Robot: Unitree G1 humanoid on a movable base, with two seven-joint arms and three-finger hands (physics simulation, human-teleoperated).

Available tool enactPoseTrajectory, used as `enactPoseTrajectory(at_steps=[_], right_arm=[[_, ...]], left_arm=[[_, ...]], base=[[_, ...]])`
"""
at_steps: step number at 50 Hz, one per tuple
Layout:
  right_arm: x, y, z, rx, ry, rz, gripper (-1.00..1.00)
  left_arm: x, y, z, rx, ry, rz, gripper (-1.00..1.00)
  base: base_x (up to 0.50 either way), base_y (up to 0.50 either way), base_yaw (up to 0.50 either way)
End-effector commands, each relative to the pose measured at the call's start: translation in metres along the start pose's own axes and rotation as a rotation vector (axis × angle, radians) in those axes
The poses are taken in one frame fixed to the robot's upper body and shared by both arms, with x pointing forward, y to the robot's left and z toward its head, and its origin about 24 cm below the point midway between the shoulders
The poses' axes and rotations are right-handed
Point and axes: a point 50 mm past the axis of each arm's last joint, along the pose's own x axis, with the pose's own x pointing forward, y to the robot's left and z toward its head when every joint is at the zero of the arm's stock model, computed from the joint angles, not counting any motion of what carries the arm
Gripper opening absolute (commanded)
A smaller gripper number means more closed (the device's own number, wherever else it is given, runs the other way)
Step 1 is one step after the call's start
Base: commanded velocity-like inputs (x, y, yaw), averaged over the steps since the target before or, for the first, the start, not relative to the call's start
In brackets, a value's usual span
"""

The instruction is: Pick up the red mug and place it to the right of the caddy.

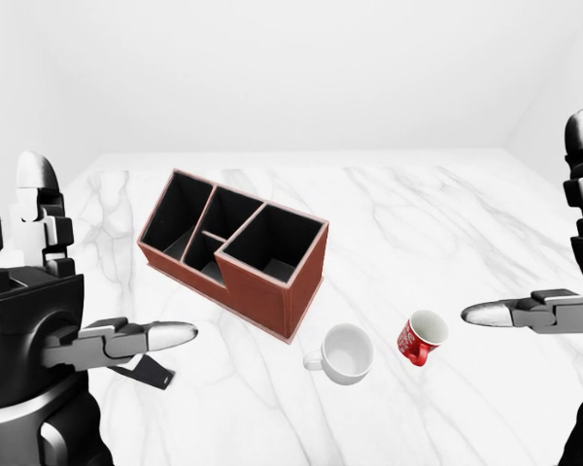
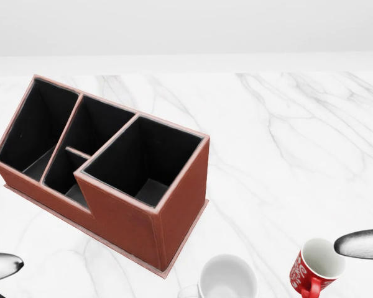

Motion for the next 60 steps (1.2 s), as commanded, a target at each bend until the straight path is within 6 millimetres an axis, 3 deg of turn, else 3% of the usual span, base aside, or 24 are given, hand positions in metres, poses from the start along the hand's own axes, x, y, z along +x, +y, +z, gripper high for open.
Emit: enactPoseTrajectory(at_steps=[1, 16, 36, 60], right_arm=[[0.004, 0.006, -0.007, -0.043, 0.036, 0.078, 0.96], [0.003, 0.018, -0.018, -0.095, 0.112, 0.202, 0.97], [-0.004, 0.015, -0.04, -0.114, 0.242, 0.272, 0.97], [-0.03, 0.019, -0.058, -0.12, 0.413, 0.296, 0.96]], left_arm=[[0.0, 0.002, 0.003, 0.006, -0.015, 0.004, 1.0], [0.001, 0.002, 0.005, 0.012, -0.025, 0.006, 1.0], [0.001, 0.003, 0.006, 0.024, -0.029, 0.009, 1.0], [0.001, 0.006, 0.007, 0.026, -0.033, 0.014, 1.0]], base=[[0.0, 0.0, 0.0], [0.0, 0.0, 0.0], [0.0, 0.0, 0.0], [0.0, 0.0, 0.0]])
